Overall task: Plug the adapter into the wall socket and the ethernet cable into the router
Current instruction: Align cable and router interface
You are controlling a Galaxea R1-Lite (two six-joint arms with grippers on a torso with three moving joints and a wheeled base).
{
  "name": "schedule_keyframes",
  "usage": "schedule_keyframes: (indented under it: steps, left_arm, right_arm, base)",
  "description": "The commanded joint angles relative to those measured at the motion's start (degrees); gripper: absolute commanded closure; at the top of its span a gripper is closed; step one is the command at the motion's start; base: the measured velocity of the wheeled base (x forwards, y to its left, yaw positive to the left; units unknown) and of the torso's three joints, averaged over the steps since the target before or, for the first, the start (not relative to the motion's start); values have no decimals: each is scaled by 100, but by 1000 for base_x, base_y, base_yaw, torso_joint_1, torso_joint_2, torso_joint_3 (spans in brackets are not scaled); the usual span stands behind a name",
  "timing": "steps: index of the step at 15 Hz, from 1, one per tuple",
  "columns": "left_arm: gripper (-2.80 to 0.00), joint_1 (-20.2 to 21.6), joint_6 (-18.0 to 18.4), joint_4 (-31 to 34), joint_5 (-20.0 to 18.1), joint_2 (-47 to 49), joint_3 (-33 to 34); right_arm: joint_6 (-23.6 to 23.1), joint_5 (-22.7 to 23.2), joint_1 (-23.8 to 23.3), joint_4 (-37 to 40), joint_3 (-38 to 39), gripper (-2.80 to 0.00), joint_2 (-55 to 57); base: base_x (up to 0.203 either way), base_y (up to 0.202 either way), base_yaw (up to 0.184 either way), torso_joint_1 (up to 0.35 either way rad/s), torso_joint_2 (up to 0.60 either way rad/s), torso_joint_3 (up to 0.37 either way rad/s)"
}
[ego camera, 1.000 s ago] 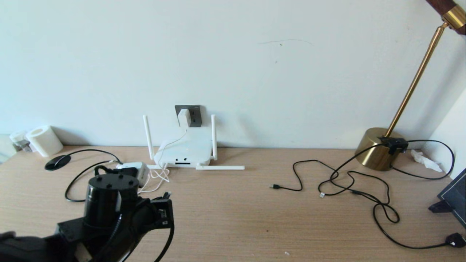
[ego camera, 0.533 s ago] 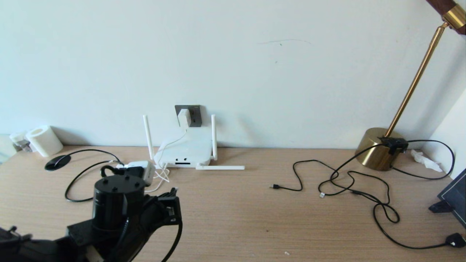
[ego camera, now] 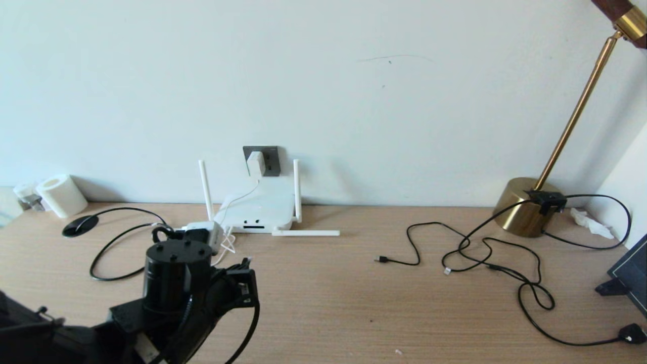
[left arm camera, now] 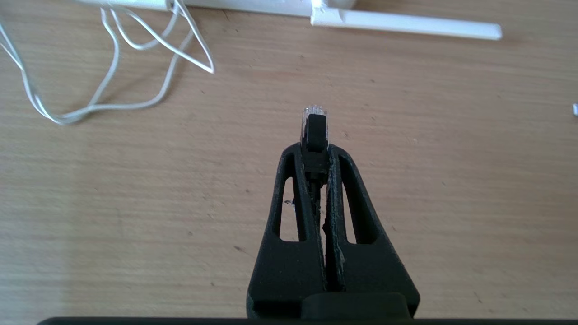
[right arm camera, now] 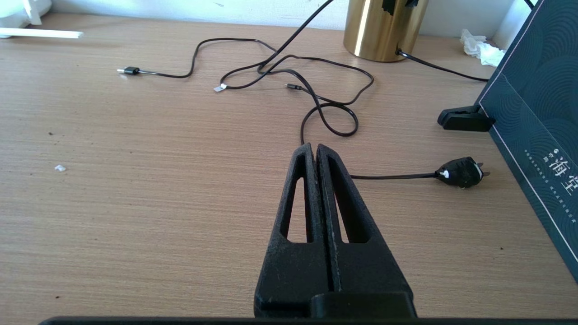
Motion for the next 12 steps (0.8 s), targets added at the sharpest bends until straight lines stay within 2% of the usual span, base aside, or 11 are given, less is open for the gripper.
schedule_keyframes:
  steps: [1,4,8,12]
  left_arm:
    - [0,127,51,-33,16,21,-47]
    - [0,478,313,-342,-33,420,-142]
    - [0,684,512,-1471,-44,1367,-134]
    - [0,823,740,-2249,-48,1970,-318]
  right_arm:
    - [-2,3,0,-9,0,0,11]
    - [-2,3,0,-6,0,0,11]
    - [-2,3,0,-4,0,0,19]
    - [-2,3,0,-9,0,0,18]
  base:
    - [0,0,0,0,0,0]
    - [0,0,0,0,0,0]
    - [0,0,0,0,0,0]
    - [0,0,0,0,0,0]
